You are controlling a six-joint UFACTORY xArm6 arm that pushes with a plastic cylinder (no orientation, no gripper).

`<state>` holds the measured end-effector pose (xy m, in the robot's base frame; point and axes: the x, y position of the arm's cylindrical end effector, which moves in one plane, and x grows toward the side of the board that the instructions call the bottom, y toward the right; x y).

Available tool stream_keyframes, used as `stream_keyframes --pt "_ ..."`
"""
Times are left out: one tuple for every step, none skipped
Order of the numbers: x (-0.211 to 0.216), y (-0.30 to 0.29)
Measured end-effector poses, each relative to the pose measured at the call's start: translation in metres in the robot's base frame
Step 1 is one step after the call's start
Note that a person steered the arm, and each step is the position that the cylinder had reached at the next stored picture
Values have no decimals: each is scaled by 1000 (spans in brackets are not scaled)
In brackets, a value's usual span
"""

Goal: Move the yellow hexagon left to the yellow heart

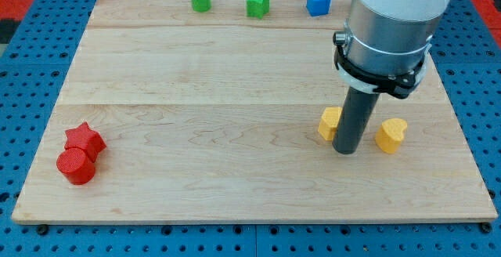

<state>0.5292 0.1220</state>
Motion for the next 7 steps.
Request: stream_keyframes --pt "44 0" --pt "13 9" --pt "-14 15" --pt "-44 17" --pt "-64 12" --pt "-80 -5" --pt "-85 -41"
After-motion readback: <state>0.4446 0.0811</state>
